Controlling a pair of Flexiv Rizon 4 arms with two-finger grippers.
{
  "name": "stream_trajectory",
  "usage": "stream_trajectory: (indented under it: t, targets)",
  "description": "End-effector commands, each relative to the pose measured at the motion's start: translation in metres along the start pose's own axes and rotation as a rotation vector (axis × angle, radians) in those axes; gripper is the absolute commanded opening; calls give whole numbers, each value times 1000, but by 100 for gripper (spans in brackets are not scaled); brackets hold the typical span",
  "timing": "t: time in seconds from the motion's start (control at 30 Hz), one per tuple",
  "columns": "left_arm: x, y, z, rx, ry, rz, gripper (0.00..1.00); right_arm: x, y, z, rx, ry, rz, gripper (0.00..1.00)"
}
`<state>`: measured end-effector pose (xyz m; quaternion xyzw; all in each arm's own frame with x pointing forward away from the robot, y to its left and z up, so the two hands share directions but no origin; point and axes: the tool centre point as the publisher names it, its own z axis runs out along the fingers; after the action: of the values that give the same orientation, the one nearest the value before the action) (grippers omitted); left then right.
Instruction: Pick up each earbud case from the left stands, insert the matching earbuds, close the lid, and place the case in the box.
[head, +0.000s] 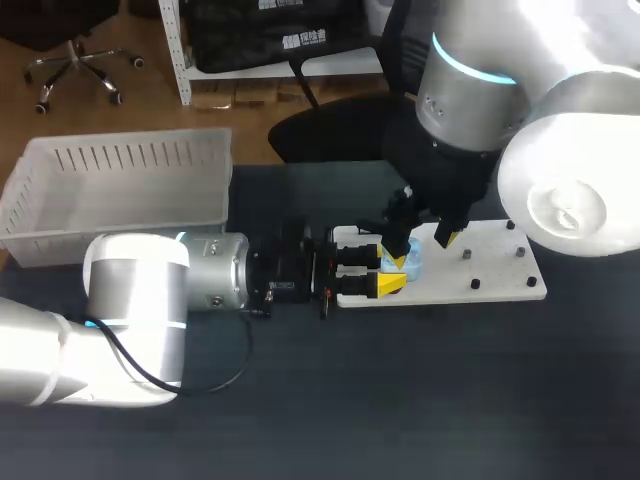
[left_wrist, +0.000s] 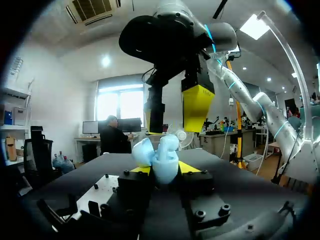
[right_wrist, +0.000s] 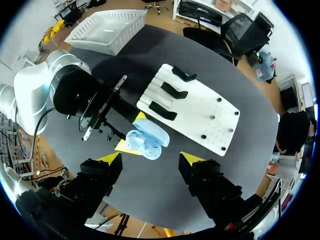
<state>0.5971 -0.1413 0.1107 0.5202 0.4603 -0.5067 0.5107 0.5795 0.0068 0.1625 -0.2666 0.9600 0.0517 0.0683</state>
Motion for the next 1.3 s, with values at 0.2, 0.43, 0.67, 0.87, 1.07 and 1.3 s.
stream_trajectory:
  t: [0.2,0.43,0.67,0.87,1.07,1.3]
  targets:
    - [1,-2,0,-7,-3,4,0,1,-5,-2,19,-6,21,73]
    - [1,-2,0,-7,-3,4,0,8,-13,-1,14,0,44,75]
    - [1,-2,0,-7,-3,4,0,9,-14,6,8,12,50,75]
    - [1,-2,0,-7,-3,4,0,3,-14,9,3,12,46,78]
    - [1,-2,0,-7,-3,4,0,-4,-16,11,9,13,38,82]
    - [1,-2,0,-7,-3,4,0,-5,-16,8,-1,3,37,85]
